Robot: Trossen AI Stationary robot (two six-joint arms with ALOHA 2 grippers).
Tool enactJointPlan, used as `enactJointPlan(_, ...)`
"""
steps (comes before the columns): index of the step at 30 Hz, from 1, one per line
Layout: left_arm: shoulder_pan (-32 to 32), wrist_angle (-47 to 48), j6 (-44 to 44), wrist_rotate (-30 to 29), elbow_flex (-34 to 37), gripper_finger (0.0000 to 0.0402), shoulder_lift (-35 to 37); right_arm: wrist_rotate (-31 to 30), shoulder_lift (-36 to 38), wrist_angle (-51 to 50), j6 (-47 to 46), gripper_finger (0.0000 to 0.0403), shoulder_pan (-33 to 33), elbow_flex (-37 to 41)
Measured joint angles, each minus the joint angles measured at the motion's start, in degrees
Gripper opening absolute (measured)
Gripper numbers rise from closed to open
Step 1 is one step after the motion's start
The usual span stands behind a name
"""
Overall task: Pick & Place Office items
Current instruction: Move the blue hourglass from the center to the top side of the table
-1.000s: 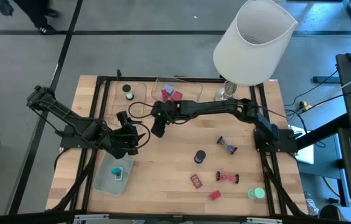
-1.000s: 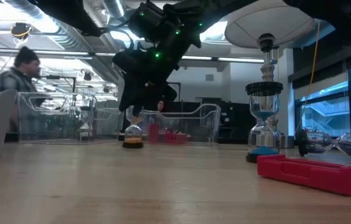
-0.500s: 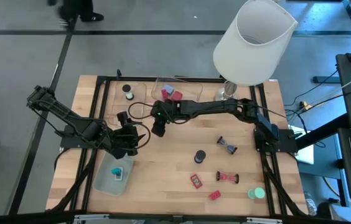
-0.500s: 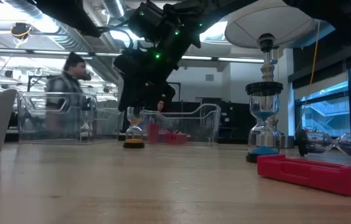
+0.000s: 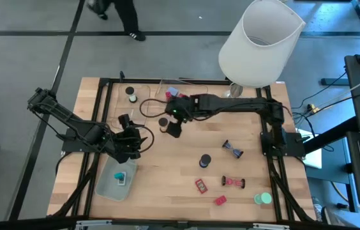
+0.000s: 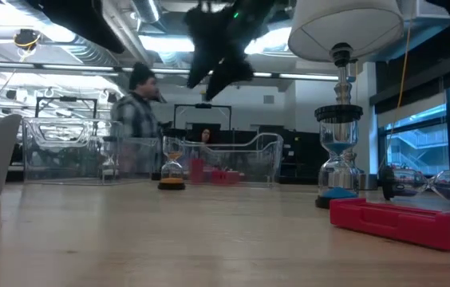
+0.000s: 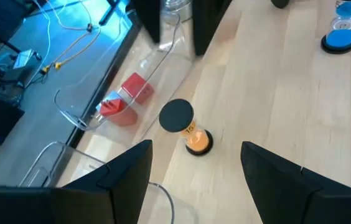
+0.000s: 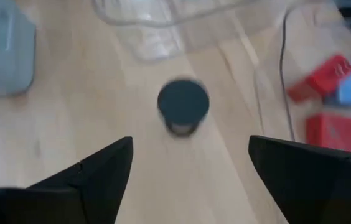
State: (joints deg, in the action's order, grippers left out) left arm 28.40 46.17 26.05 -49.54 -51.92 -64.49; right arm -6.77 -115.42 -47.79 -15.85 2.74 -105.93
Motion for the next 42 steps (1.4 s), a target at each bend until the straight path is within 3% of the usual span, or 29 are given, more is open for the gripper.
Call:
enactJointPlan(8, 0.0, 0.4, 1.9, 0.0, 0.0, 0.0242, 0.0, -8.7, 4.5, -22.4, -11.4, 0.0305, -6.9, 0.0)
enactJointPlan(13, 0.0, 0.4, 1.9, 0.3, 0.0, 0.0242, 0.0, -8.5, 4.8, -31.1, -20.5, 0.0302, -13.2, 0.0)
enactJointPlan(19, 0.0, 0.4, 2.4, 0.4, 0.0, 0.0242, 0.0, -4.3, 4.8, -30.3, -27.1, 0.0302, -20.8, 0.0)
enactJointPlan(25, 0.0, 0.4, 3.4, 0.6, 0.0, 0.0242, 0.0, -8.7, 4.8, -27.1, -31.8, 0.0306, -25.9, 0.0)
enactJointPlan(35, 0.0, 0.4, 4.0, 1.6, 0.0, 0.0242, 0.0, -7.7, 4.5, -27.3, -44.9, 0.0376, -24.7, 1.6)
enactJointPlan(42, 0.0, 0.4, 4.7, 4.7, 0.0, 0.0242, 0.0, -6.1, 4.4, -27.2, -49.2, 0.0379, -22.5, 10.9)
